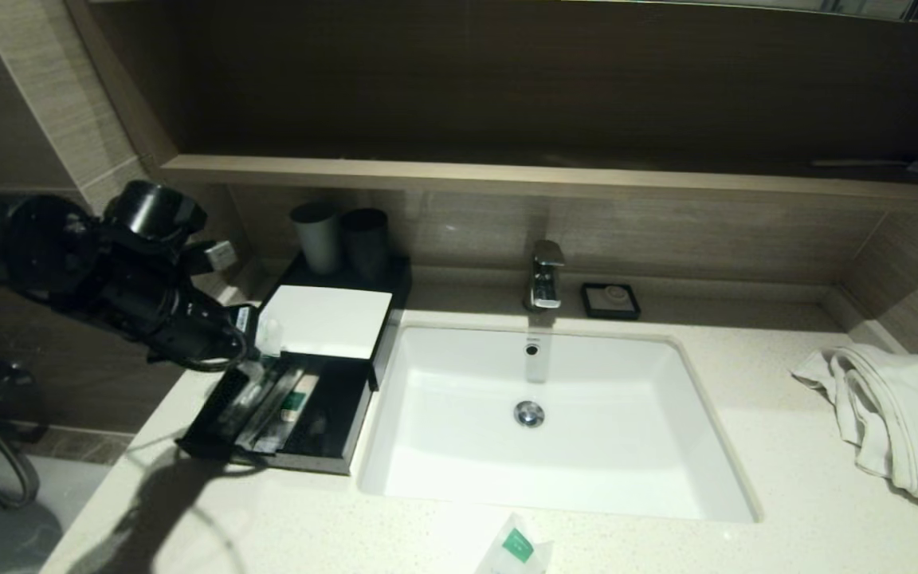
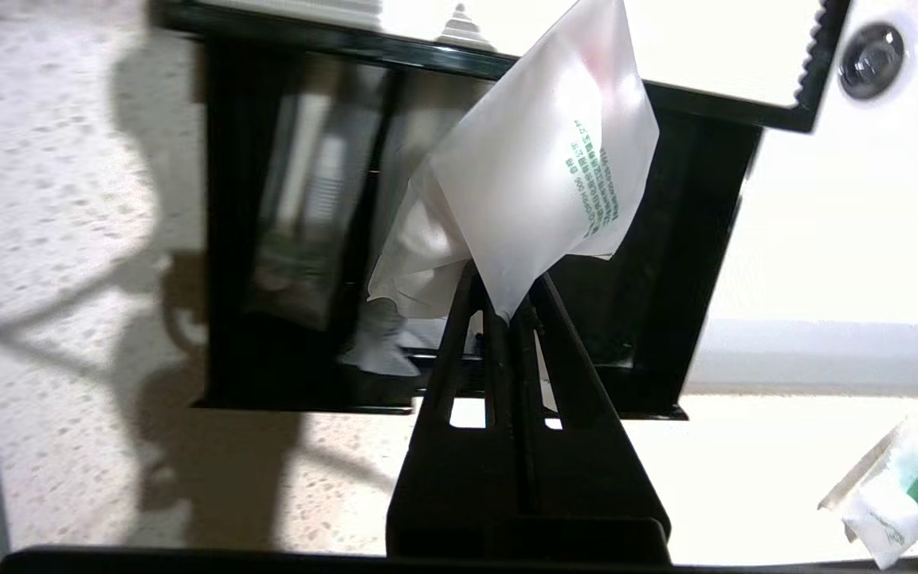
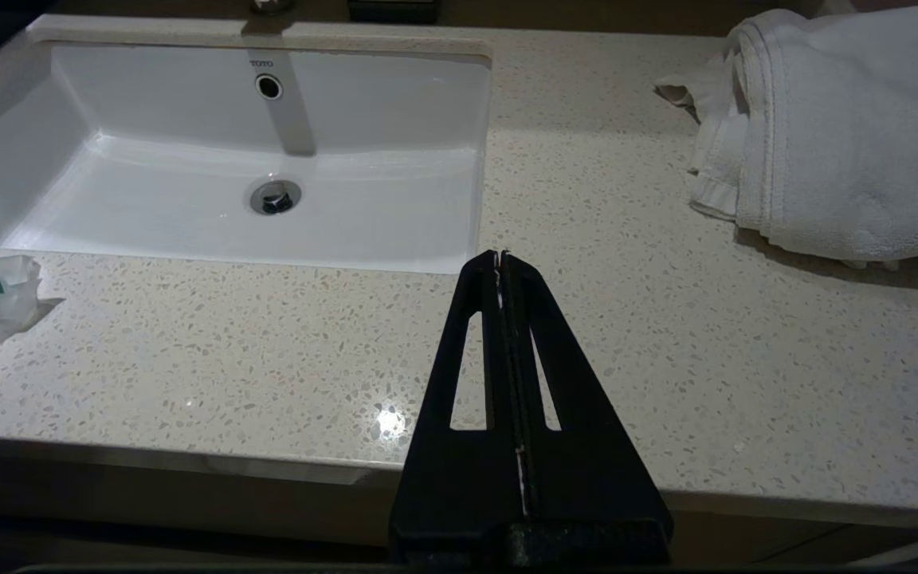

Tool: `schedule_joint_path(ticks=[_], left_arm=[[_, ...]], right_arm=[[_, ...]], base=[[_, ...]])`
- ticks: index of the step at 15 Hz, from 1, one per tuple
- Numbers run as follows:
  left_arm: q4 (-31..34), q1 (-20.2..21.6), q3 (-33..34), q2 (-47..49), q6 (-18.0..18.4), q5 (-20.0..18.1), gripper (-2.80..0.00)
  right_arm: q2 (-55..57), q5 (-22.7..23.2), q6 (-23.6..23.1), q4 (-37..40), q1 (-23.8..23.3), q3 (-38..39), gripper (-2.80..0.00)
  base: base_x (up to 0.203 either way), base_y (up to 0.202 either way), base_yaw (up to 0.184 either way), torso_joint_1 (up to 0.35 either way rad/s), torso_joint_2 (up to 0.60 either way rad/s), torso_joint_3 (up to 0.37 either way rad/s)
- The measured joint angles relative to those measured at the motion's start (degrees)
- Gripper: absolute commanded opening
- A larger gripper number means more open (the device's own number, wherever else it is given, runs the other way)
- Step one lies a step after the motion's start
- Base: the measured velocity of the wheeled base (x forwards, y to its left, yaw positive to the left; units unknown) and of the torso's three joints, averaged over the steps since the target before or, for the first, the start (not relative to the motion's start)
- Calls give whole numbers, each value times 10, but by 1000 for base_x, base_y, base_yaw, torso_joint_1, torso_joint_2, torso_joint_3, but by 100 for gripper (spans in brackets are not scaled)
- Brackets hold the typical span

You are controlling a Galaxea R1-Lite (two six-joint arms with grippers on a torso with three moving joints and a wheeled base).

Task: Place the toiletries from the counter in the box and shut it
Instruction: Place the bathroom toiletry into the drawer

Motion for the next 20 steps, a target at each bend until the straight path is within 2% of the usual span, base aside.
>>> schedule_joint_path(ticks=[3, 8, 14, 17, 20], left_arm=[[0, -34, -1, 12, -10, 1, -280], [6, -67, 8, 29, -25, 1, -280], [5, -79, 25, 53, -24, 4, -280], [3, -86, 28, 66, -24, 34, -280], [2, -94, 29, 78, -25, 40, -280]], right_arm=[[0, 0, 0, 0, 0, 0, -280], [0, 0, 0, 0, 0, 0, -280], [0, 0, 0, 0, 0, 0, -280], [0, 0, 0, 0, 0, 0, -280], [0, 0, 0, 0, 0, 0, -280]], base=[[0, 0, 0, 0, 0, 0], [0, 0, 0, 0, 0, 0], [0, 0, 0, 0, 0, 0], [0, 0, 0, 0, 0, 0], [0, 0, 0, 0, 0, 0]])
